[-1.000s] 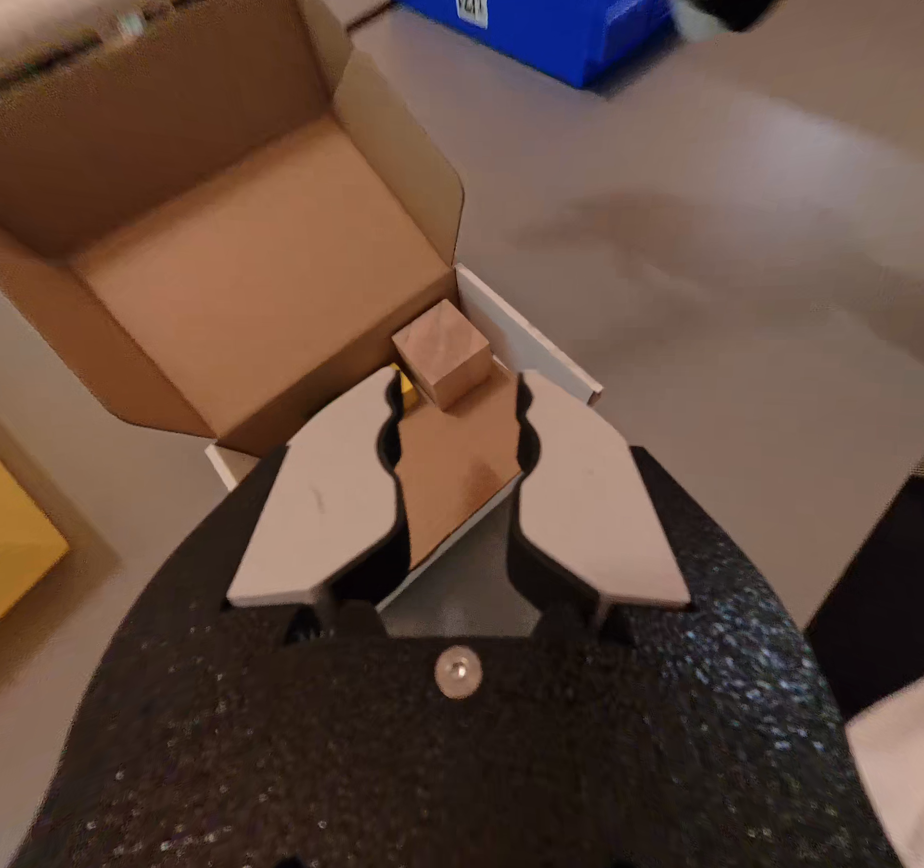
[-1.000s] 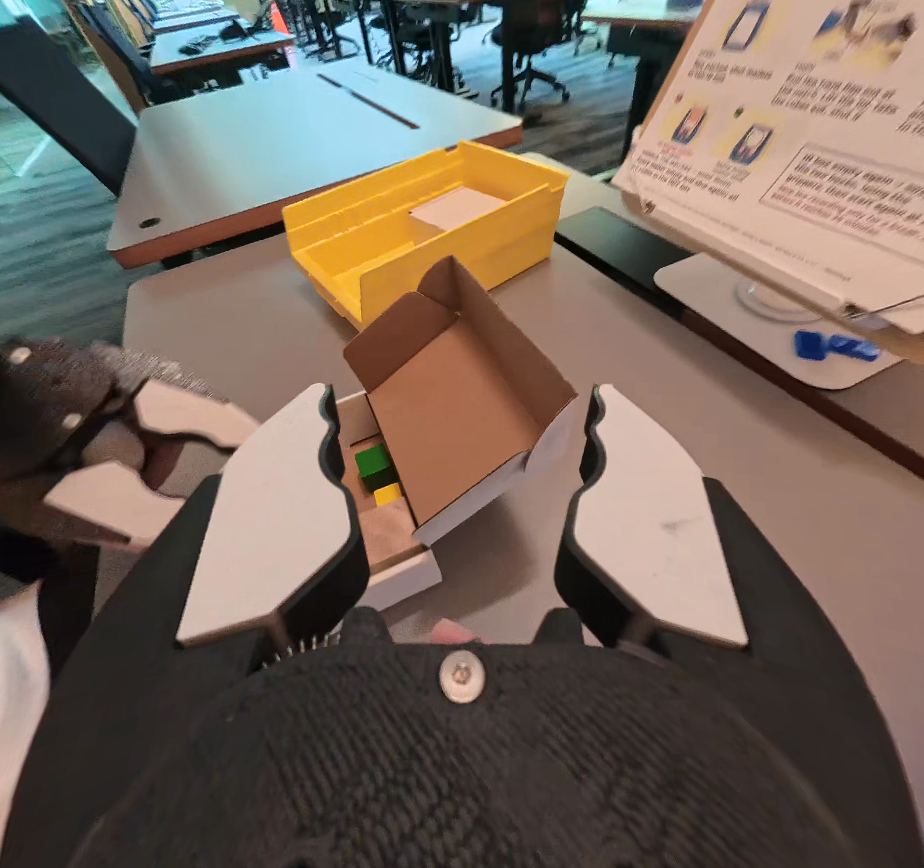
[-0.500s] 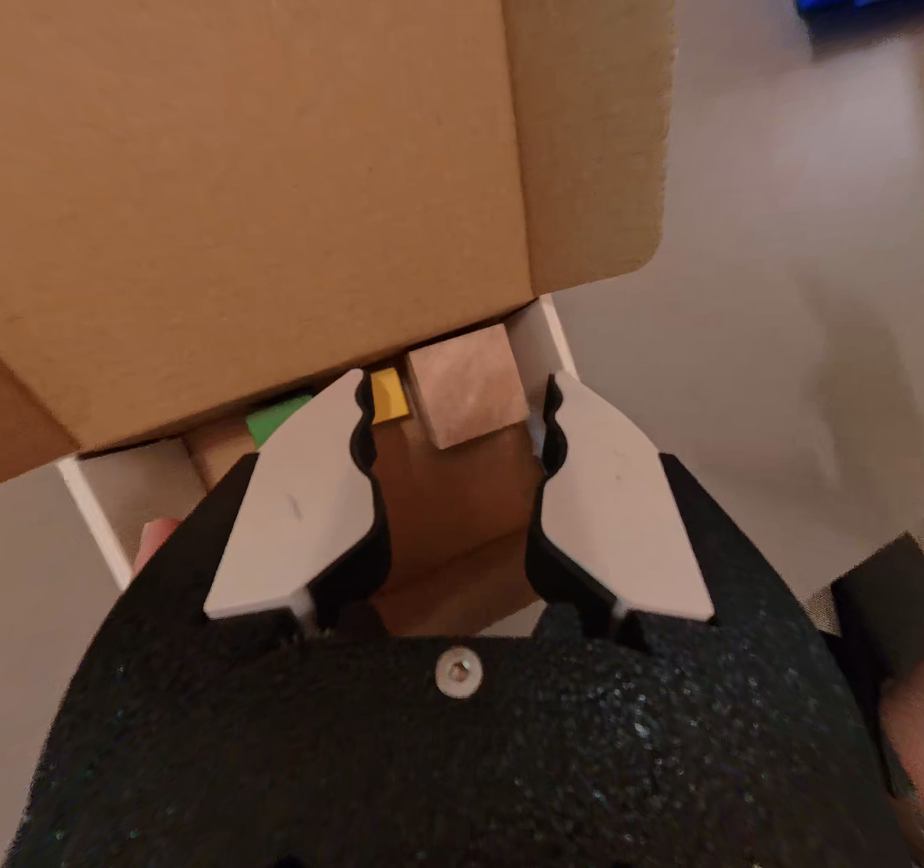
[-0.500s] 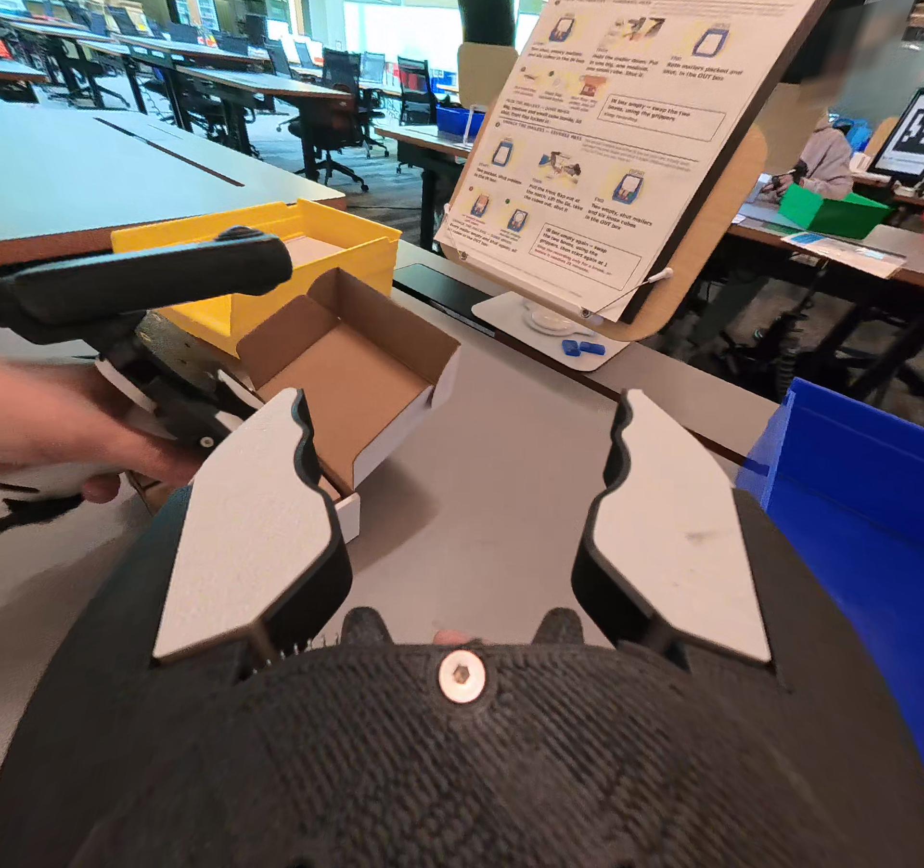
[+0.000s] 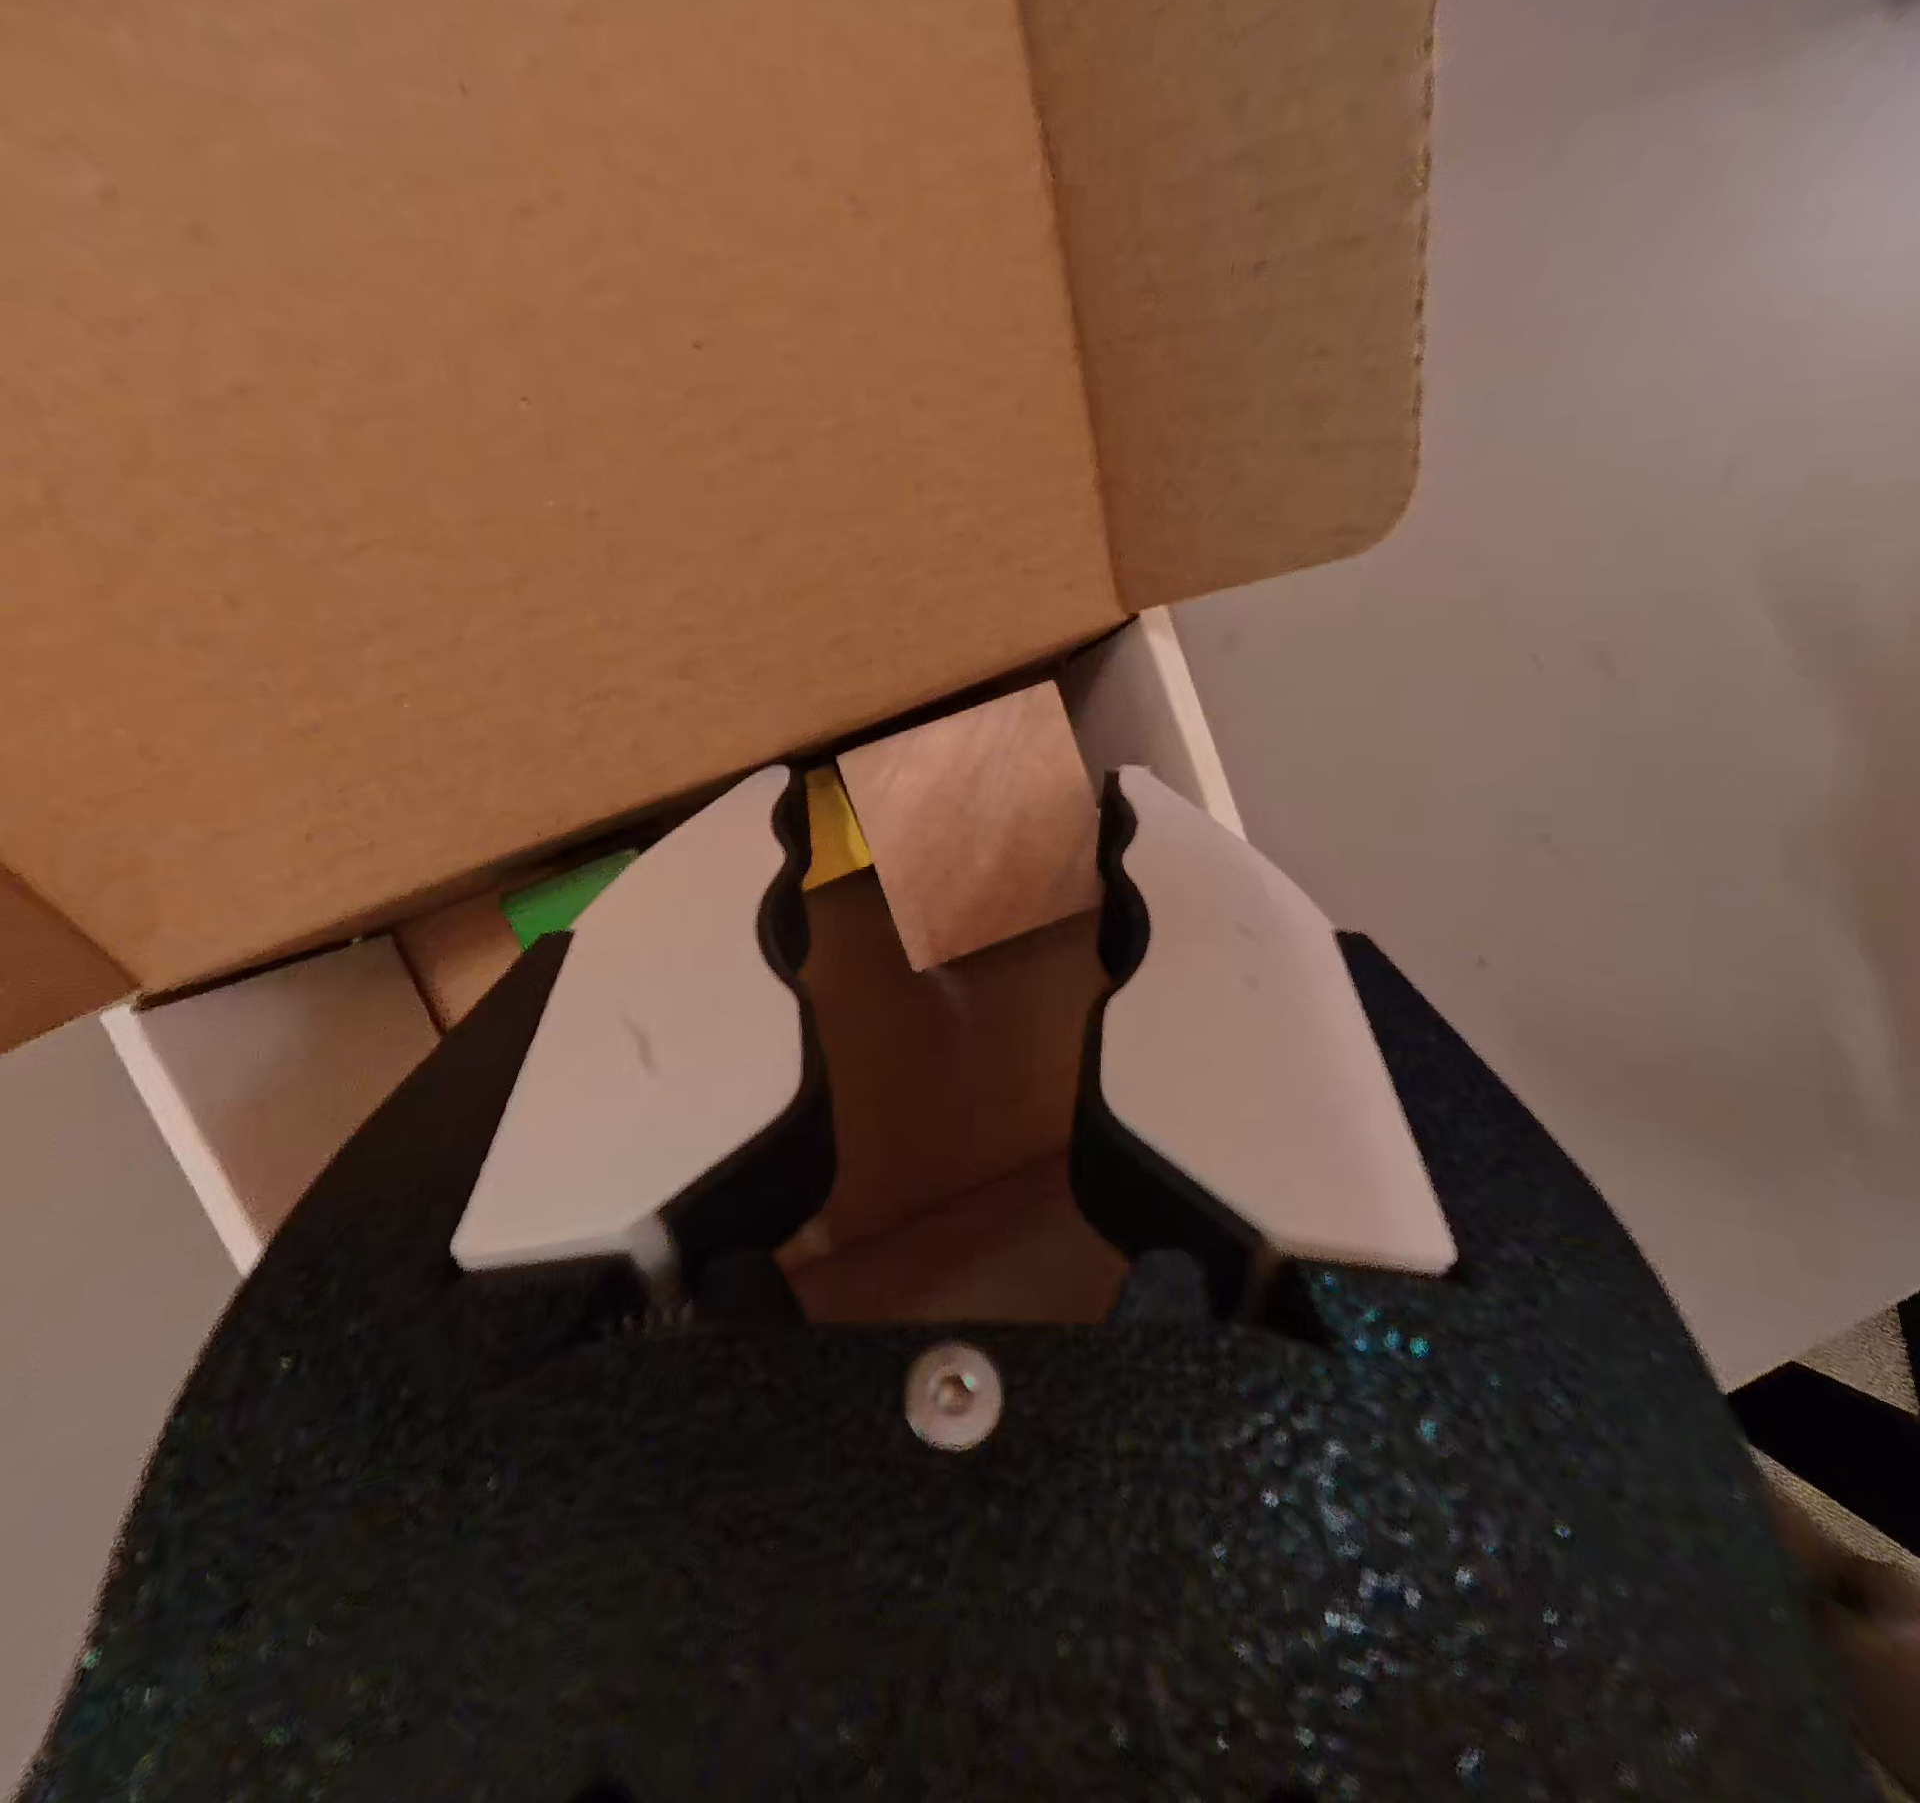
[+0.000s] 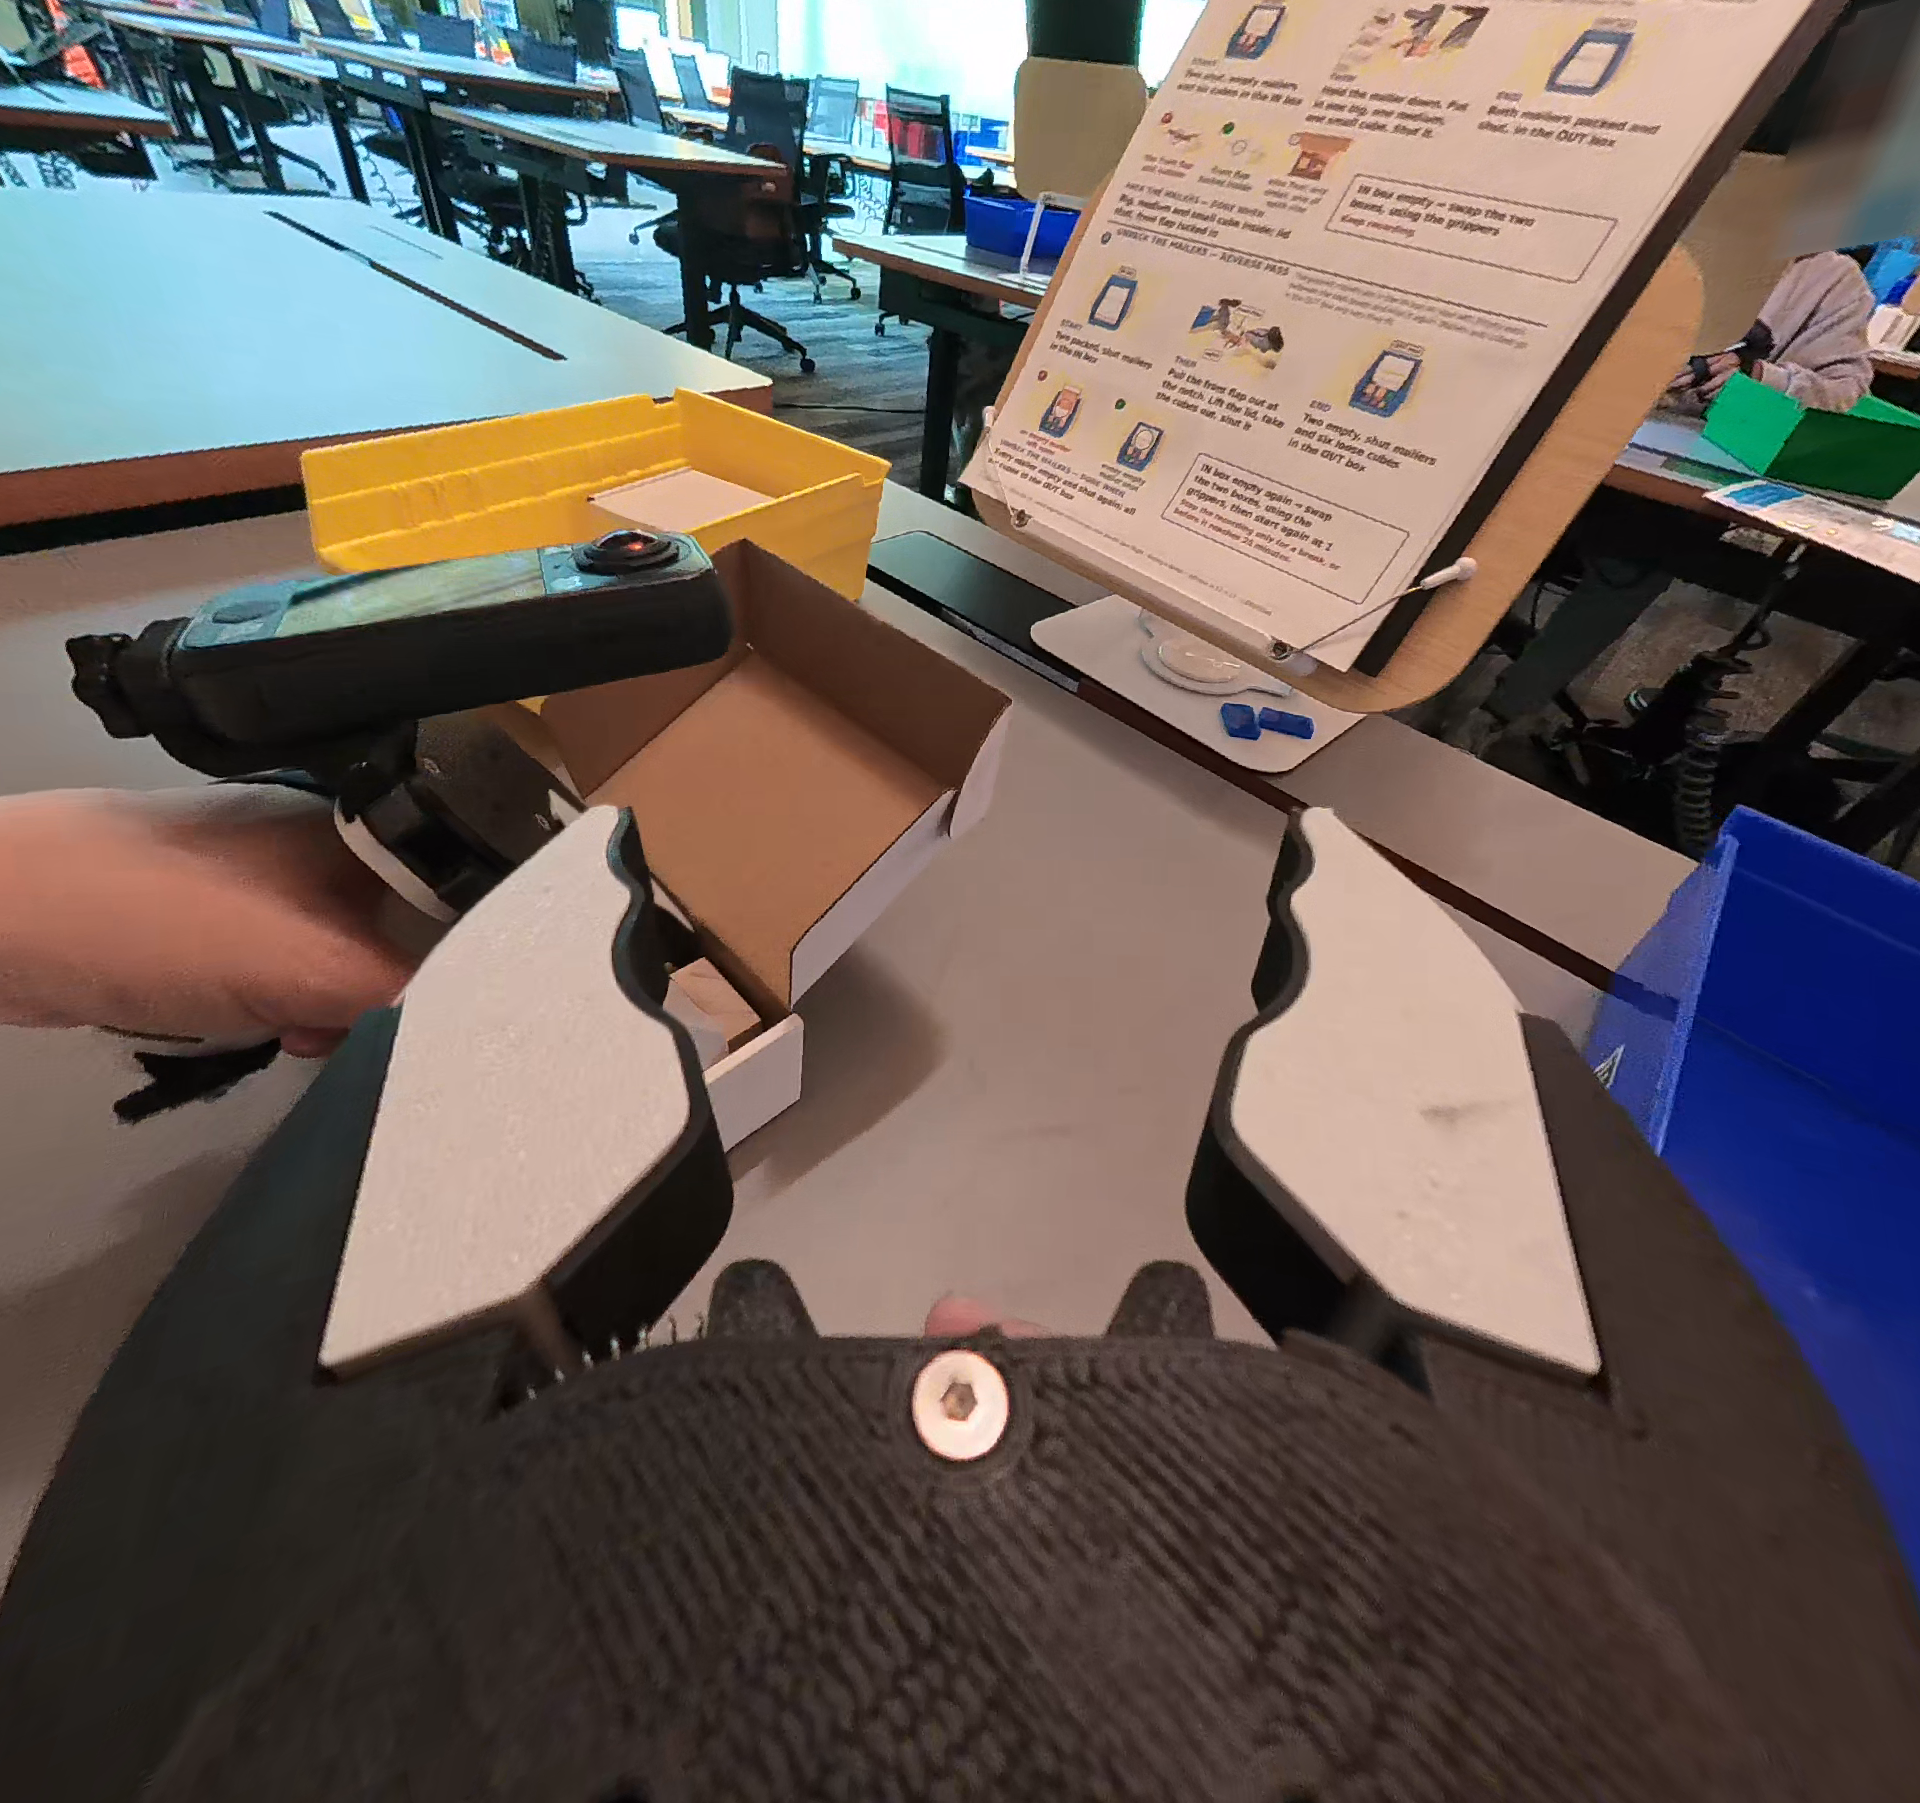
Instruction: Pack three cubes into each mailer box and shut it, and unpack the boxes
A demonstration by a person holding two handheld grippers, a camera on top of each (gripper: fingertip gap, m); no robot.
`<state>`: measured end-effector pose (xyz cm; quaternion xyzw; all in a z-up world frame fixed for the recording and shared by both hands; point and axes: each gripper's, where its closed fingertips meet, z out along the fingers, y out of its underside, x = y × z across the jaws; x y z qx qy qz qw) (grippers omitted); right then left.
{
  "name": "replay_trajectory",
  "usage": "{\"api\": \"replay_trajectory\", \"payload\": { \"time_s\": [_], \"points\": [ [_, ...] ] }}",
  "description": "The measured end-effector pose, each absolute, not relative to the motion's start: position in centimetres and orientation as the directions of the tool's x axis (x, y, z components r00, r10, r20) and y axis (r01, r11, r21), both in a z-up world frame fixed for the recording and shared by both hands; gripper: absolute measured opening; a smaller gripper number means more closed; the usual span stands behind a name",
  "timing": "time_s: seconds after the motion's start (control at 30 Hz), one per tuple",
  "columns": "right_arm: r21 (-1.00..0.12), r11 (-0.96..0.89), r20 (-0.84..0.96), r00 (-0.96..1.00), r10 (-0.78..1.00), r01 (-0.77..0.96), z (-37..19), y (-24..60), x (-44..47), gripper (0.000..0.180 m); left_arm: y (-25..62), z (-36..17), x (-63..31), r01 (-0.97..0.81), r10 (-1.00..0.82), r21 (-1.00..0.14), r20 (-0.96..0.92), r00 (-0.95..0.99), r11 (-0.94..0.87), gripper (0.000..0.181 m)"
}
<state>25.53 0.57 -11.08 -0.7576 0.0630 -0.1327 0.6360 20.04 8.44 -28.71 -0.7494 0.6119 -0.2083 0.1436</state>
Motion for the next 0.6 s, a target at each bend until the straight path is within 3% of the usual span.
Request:
{"api": "replay_trajectory", "payload": {
  "time_s": [0.2, 0.37, 0.5, 0.6],
  "points": [
    [-0.979, -0.192, 0.116, 0.967, -0.228, 0.072, -11.5, 1.2, 24.8, 0.113, 7.9, -28.6, 19.8, -0.851, -0.964, -0.478, 0.243, 0.11, -0.218, 0.045],
    [-0.981, -0.191, 0.06, 0.98, -0.189, 0.023, -11.8, 1.2, 24.3, 0.115, 7.9, -24.2, 19.6, -0.721, -0.926, -0.644, 0.377, -0.008, -0.256, 0.044],
    [-0.967, -0.187, -0.172, 0.985, -0.021, -0.173, -12.2, 1.4, 22.1, 0.122, 8.5, -17.7, 18.3, -0.431, -0.943, -0.901, 0.175, -0.283, -0.038, 0.045],
    [-0.862, -0.214, -0.502, 0.832, 0.235, -0.46, -11.8, 1.7, 18.5, 0.121, 6.4, -12.4, 16.1, 0.012, -0.844, -0.987, -0.141, -0.517, 0.157, 0.044]
  ]
}}
